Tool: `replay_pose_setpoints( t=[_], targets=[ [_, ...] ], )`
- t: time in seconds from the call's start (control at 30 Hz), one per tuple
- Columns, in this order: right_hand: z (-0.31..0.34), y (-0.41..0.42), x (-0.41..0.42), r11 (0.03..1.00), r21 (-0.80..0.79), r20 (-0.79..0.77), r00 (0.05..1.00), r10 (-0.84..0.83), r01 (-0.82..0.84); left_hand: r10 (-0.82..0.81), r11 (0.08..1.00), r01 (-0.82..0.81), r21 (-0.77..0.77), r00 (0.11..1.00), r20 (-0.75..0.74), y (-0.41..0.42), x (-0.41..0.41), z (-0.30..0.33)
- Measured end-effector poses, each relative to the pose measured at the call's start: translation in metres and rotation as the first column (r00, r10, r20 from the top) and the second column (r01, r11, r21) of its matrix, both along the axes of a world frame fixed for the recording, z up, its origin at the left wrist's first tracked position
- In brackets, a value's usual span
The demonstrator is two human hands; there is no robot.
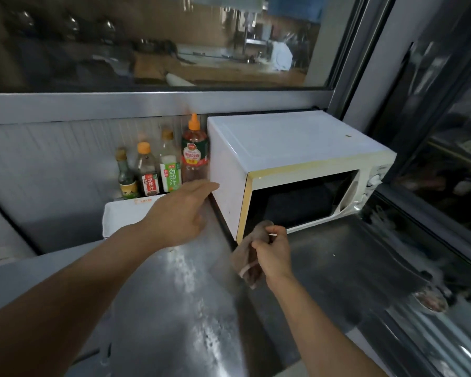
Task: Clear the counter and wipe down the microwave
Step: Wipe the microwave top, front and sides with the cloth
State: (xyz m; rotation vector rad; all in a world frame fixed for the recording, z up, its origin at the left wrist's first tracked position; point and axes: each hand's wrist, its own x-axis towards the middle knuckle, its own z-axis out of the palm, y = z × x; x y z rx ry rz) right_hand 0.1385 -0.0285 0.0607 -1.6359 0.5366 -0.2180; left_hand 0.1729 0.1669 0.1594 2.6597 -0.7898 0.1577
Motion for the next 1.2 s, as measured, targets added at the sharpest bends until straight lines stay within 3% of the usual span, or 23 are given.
replay_pose_setpoints(
  t=[0.27,0.5,0.63,0.87,1.2],
  targets=[
    [0.043,-0.001,-0.018,0.988,-0.145,0.056,0.997,0.058,-0.049,0.110,0.988,-0.106,0.113,0.994,-0.026,0.031,-0.042,0.009],
    [0.072,0.014,-0.014,0.968,-0.248,0.122,0.990,0.068,-0.036,0.113,0.961,-0.098,0.258,0.992,-0.047,0.064,-0.034,0.020],
    [0.079,0.029,-0.005,0.958,-0.288,0.150,0.988,0.041,0.004,0.045,0.966,-0.025,0.257,0.997,-0.070,0.086,-0.004,0.019],
    [0.088,0.085,0.008,0.914,-0.348,0.209,0.968,-0.142,0.209,-0.183,0.951,0.168,0.258,0.982,0.035,0.139,0.064,0.017],
    [0.099,0.146,-0.011,0.748,-0.448,0.198,0.870,-0.451,0.490,-0.422,0.861,0.415,0.294,0.906,-0.040,0.184,0.128,0.015]
  ],
)
